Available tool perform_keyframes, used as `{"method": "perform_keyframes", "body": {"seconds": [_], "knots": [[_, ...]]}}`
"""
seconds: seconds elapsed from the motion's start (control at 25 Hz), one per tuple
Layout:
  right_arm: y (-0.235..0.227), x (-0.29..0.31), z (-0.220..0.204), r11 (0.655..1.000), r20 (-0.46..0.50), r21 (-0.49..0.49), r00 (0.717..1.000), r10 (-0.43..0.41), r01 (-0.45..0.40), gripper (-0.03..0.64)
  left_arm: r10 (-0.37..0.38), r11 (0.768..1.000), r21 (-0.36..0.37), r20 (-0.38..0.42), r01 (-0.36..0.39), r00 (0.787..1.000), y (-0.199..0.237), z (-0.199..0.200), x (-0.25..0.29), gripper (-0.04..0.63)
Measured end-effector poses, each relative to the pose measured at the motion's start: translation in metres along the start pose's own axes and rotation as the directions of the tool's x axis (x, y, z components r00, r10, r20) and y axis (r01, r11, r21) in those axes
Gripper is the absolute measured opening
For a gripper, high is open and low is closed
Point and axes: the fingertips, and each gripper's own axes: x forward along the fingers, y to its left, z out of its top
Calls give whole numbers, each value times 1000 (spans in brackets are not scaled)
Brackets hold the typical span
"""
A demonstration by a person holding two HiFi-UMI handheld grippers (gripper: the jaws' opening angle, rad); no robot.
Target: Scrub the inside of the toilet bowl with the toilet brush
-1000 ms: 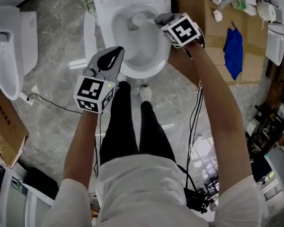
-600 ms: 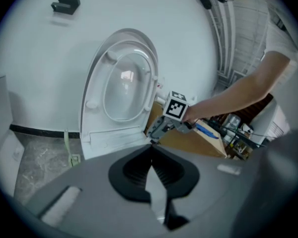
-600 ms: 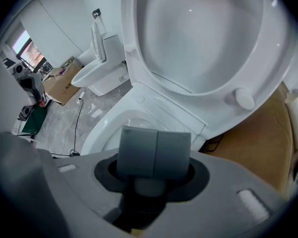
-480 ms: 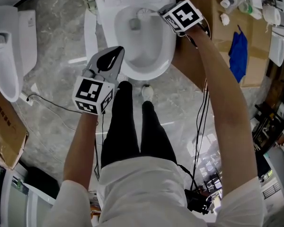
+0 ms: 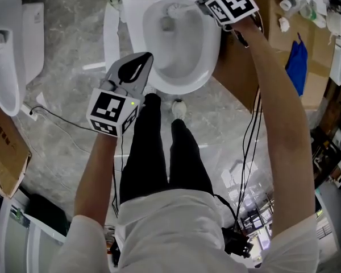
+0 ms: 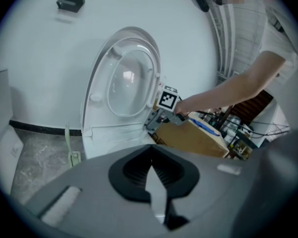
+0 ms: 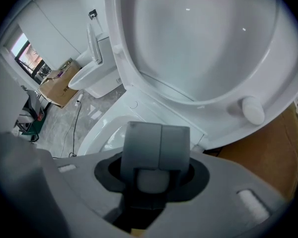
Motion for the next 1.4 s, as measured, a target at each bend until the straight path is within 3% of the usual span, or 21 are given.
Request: {"method": "perform_keyframes", "body": {"seconds": [0.84, 1.4], "knots": [[50, -8, 50, 992, 54, -129, 998, 23, -16, 158, 35, 999, -19, -5, -35, 999, 6, -17, -25, -9], [87, -3, 46, 990, 107, -142, 994, 37, -22, 160, 70, 997, -19, -8, -70, 998, 5, -19, -36, -9]]}}
